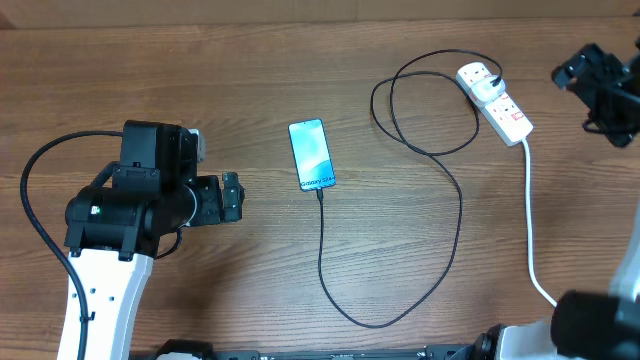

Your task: Plug charger to phone and switch on socket

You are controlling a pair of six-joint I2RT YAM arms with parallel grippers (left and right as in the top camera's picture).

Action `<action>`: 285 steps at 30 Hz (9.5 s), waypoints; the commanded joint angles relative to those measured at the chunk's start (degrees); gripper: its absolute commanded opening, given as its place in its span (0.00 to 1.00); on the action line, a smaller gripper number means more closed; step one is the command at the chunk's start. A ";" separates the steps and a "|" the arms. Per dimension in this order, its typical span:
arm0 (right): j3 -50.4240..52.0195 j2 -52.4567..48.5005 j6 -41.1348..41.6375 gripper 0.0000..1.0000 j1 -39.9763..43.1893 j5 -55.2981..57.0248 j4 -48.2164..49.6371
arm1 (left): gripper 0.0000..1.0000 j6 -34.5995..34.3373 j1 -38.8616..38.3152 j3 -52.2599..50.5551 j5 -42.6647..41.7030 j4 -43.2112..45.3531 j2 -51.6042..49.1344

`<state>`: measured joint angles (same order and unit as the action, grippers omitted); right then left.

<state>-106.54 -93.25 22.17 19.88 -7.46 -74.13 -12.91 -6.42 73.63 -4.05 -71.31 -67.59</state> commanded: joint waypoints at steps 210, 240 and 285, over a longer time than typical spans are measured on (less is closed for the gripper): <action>106.07 93.09 -25.16 1.00 -22.08 5.07 69.13 | 1.00 0.92 -0.48 0.74 0.00 0.44 -0.22; 106.09 93.09 -23.74 1.00 -22.05 4.44 69.29 | 1.00 0.92 -0.48 0.74 0.00 0.44 -0.22; 106.09 93.09 -23.74 1.00 -22.05 4.42 69.46 | 0.99 0.92 -0.48 0.74 0.00 0.37 -0.22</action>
<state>-1.06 -0.73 -1.69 -1.93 -3.16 -5.13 -12.91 -6.42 73.65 -4.05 -70.91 -67.64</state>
